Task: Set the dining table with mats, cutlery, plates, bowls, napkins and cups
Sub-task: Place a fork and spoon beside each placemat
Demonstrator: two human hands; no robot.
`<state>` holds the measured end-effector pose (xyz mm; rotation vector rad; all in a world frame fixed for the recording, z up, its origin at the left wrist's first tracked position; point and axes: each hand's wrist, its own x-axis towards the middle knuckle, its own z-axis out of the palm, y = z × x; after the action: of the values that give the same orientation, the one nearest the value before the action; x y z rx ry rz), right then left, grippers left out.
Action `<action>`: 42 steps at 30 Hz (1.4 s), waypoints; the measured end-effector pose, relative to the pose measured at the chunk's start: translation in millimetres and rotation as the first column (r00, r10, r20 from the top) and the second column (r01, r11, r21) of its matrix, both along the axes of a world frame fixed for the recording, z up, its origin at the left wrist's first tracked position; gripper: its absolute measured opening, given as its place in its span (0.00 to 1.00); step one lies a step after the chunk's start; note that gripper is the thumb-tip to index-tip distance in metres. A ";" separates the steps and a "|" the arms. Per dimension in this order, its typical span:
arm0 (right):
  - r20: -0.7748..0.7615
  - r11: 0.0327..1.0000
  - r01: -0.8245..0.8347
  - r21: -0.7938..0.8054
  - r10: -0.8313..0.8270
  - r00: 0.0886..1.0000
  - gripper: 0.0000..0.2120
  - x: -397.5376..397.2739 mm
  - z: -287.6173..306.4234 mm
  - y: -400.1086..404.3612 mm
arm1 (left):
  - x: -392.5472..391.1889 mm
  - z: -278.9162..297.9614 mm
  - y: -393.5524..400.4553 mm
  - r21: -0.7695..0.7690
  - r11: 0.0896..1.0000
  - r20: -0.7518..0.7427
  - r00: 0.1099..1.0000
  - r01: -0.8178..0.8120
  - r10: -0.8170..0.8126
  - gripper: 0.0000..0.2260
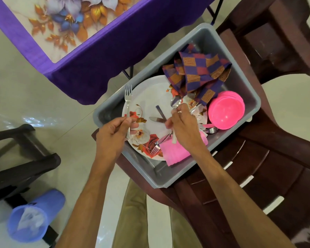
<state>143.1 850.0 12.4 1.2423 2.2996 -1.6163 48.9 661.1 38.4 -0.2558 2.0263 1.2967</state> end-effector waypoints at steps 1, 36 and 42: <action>-0.010 1.000 -0.018 0.012 0.018 1.000 0.05 1.1 1.6 2.3 | -0.3 -0.1 -1.7 0.005 1.000 -0.003 1.000 -0.003 0.003 0.12; -0.124 0.995 0.091 -0.050 -0.096 0.988 0.06 -30.4 52.9 10.2 | -12.9 36.5 -16.4 0.036 0.999 -0.035 0.999 -0.031 0.032 0.12; -0.168 0.835 0.217 -0.506 -0.342 0.924 0.05 -49.0 151.9 7.8 | -19.1 109.9 -4.8 0.237 0.967 0.078 0.994 -0.098 0.082 0.11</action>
<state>94.1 857.9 164.3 1.3493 1.6926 -2.3861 29.8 656.3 148.3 -0.2770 1.7975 1.5537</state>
